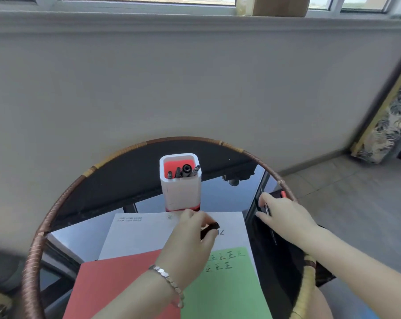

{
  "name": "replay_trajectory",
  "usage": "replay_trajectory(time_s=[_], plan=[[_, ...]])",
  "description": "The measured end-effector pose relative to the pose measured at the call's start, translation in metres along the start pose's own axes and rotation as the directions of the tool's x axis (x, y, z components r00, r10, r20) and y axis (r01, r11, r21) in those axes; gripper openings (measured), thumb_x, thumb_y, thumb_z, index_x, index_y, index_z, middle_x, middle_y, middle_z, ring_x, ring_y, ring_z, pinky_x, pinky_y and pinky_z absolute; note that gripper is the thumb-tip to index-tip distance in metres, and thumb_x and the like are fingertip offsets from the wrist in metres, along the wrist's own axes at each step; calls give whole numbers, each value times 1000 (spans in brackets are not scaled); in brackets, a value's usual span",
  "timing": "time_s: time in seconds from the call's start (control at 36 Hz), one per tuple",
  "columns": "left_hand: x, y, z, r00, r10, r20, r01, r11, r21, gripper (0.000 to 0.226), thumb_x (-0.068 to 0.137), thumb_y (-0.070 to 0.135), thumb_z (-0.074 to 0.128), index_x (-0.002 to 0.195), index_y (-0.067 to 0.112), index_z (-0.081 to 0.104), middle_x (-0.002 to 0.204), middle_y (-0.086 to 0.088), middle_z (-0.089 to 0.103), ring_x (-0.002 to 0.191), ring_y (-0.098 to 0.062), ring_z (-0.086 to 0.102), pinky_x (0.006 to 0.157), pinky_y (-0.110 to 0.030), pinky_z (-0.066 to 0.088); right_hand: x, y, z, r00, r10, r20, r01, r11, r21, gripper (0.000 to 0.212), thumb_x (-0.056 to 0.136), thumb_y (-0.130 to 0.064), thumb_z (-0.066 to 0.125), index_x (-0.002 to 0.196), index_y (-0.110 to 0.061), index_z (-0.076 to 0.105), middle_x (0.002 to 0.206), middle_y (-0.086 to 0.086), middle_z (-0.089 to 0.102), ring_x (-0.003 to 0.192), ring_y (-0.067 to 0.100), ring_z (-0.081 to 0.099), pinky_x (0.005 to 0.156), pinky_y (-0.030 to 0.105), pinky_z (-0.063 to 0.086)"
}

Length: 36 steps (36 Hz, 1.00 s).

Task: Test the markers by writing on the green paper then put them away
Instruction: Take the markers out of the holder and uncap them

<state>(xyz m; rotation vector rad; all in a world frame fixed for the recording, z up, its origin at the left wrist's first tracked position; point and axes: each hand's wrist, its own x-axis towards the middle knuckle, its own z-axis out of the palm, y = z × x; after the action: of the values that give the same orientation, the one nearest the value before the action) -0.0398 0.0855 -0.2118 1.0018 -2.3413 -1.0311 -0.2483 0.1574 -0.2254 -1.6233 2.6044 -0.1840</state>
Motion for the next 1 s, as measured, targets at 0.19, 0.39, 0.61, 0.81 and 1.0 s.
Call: replay_trajectory(time_s=[0.19,0.39,0.61,0.81,1.0], plan=[[30,16,49,994,21,106,-44,973,225,21,91,14,44,110,13,54,110,-4,50,94,-25,54,79,-32,45,3,17,12,997,-61,-43,65,994,85,22,91,-36,47,101,-20,58,89,-7,51,92,16,50,75,27,39],[50,32,78,987,47,157,-95,944,315,18,90,22,52,105,13,52,111,-4,57,102,-24,50,80,-35,43,-2,25,6,999,8,-31,-1,974,228,21,93,-25,44,105,-22,61,96,-4,60,90,14,54,83,32,44],[42,24,64,989,74,132,-95,982,163,22,88,26,54,109,20,55,111,1,55,98,-18,53,83,-31,45,-9,4,-17,996,-30,-86,57,942,331,18,88,-20,53,103,-23,63,91,-9,59,88,10,57,78,32,52],[20,-2,-8,992,100,-83,-84,981,172,19,89,25,50,107,26,57,97,15,57,84,-4,54,74,-25,46,1,-66,-50,935,-223,-277,318,873,371,20,86,-21,59,107,-19,62,82,-4,60,79,12,57,74,28,48],[2,-30,-69,954,81,-289,-15,975,224,16,85,17,55,97,24,62,80,16,58,76,1,55,67,-27,49,31,-124,-64,874,-350,-337,433,875,216,44,85,-32,61,125,-16,52,115,2,54,108,19,47,94,34,41]])
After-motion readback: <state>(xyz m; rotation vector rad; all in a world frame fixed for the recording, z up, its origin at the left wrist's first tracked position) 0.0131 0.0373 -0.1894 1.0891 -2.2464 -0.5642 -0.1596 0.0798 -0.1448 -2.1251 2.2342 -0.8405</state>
